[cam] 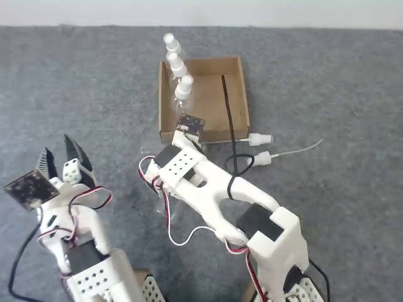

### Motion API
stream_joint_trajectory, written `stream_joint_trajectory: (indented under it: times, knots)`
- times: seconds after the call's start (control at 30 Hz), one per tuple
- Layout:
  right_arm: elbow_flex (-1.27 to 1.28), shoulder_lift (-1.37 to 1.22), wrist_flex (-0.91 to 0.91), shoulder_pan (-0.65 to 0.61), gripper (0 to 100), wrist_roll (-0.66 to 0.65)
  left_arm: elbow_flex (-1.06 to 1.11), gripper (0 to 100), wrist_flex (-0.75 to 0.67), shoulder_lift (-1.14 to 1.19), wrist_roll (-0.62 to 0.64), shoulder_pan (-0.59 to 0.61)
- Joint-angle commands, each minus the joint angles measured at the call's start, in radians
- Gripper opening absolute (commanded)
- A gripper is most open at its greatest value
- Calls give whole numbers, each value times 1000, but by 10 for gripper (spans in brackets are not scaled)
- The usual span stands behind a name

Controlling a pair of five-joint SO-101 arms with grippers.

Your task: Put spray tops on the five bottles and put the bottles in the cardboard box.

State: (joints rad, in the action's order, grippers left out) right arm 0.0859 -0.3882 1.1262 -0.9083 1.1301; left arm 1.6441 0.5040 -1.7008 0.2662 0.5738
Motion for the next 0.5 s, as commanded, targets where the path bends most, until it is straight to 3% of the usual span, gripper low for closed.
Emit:
stream_joint_trajectory:
  times: [0.0, 0.17, 0.37, 0.47]
  knots:
    - [-12, 90, 50, -12, 241, -14, -13, 160, -29, -23, -5, -2]
    - [-12, 130, 93, -12, 229, -15, -13, 160, -29, -23, -5, -2]
    - [-12, 136, 94, -10, 64, -107, -13, 160, -29, -23, -5, -2]
    - [-12, 136, 99, -13, 32, -160, -13, 160, -29, -23, -5, -2]
